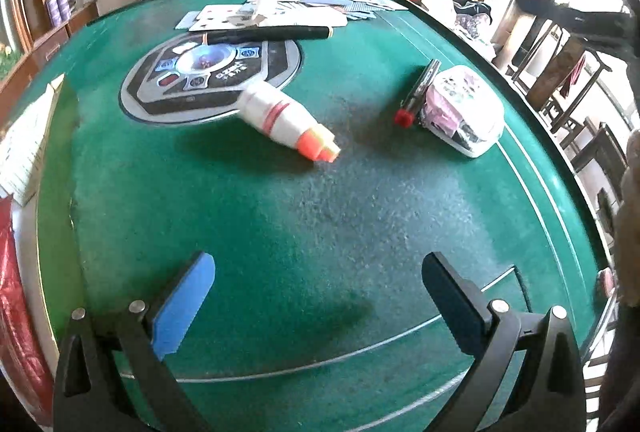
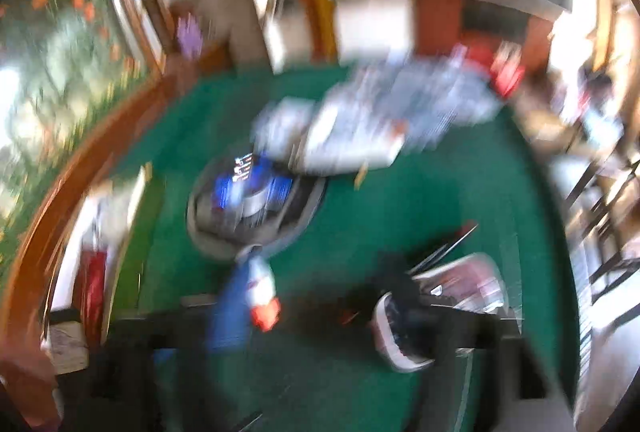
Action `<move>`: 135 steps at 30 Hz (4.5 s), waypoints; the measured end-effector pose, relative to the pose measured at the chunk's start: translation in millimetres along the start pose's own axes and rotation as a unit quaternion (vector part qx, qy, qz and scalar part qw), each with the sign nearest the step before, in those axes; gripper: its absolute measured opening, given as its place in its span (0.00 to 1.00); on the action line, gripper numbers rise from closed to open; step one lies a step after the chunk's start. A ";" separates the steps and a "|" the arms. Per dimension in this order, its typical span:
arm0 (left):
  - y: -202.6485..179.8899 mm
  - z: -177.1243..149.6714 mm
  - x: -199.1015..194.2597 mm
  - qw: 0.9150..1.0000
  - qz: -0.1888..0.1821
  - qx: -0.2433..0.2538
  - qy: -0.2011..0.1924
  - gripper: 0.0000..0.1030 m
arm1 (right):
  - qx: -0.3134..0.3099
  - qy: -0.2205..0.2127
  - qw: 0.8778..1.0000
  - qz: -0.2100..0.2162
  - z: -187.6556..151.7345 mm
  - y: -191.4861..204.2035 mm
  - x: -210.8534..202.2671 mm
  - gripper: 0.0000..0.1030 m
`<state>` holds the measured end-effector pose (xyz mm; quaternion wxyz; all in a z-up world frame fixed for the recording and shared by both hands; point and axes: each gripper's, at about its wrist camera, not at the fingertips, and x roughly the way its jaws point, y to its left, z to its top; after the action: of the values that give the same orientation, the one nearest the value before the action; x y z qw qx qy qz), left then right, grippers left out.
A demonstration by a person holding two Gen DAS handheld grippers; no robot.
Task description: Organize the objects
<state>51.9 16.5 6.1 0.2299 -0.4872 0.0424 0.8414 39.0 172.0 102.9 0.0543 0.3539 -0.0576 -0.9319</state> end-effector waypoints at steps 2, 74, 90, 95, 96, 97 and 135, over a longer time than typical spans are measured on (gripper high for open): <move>7.2 4.7 -7.1 0.999 -0.025 -0.030 -0.012 1.00 | 0.019 -0.105 0.994 -0.019 -5.7 -11.9 -30.1 1.00; 26.3 -32.6 -93.3 0.988 -0.051 -0.047 -0.135 0.25 | 0.079 0.131 0.955 -0.256 -2.6 -81.6 103.3 0.98; 31.2 -41.7 -94.5 0.985 -0.093 -0.055 -0.134 0.25 | 0.099 0.124 0.974 -0.162 -16.4 -88.9 48.0 0.99; 35.8 -49.7 -109.0 0.983 -0.100 -0.058 -0.144 0.25 | 0.081 0.155 0.972 -0.157 -6.9 -59.3 89.7 0.77; 37.0 -51.2 -110.7 0.982 -0.101 -0.059 -0.145 0.25 | 0.080 0.165 0.970 -0.159 -6.7 -55.1 98.4 0.66; 38.8 -52.9 -112.2 0.982 -0.105 -0.060 -0.146 0.25 | 0.083 0.169 0.969 -0.158 -5.2 -52.2 105.5 0.60; 223.7 -100.7 -208.8 0.963 0.052 -0.201 -0.169 0.25 | 0.020 0.123 0.967 0.221 -27.0 152.1 50.9 0.16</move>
<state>124.3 -284.7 94.7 0.0871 -0.3712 -0.1421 0.9135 28.3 12.8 71.7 0.2583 0.4454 -0.1463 -0.8447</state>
